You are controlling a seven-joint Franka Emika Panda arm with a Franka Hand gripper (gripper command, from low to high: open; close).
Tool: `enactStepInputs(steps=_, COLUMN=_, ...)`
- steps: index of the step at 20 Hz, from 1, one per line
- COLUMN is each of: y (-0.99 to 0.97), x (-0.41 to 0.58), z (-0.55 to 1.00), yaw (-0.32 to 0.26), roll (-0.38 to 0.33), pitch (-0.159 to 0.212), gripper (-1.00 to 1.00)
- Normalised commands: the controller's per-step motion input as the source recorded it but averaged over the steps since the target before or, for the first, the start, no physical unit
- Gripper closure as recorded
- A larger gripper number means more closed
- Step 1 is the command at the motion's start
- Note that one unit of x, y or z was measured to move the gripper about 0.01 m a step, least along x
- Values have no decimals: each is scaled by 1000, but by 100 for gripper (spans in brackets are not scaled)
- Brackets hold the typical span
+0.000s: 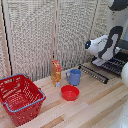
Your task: Kindly position your hand close to the oven tray's handle. Softly yet firmly grasp the handle using your hand. Slowly and with caution, draw the tray out until it is fully stretched out.
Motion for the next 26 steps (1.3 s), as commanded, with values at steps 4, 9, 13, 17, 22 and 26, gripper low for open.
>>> enactStepInputs(steps=4, y=561, x=-68, z=224, yaw=0, roll=159, pitch=5, gripper=100)
enactStepInputs(steps=9, y=807, x=-27, z=149, yaw=0, roll=87, pitch=0, gripper=100)
enactStepInputs(steps=13, y=783, x=41, z=77, yaw=-3, roll=3, pitch=0, gripper=100)
enactStepInputs(steps=17, y=414, x=120, z=3, yaw=-9, roll=-35, pitch=5, gripper=100)
enactStepInputs(steps=22, y=18, x=109, z=0, yaw=2, roll=-4, pitch=16, gripper=-100)
enactStepInputs(steps=26, y=1, x=7, z=81, yaw=0, roll=0, pitch=12, gripper=-100)
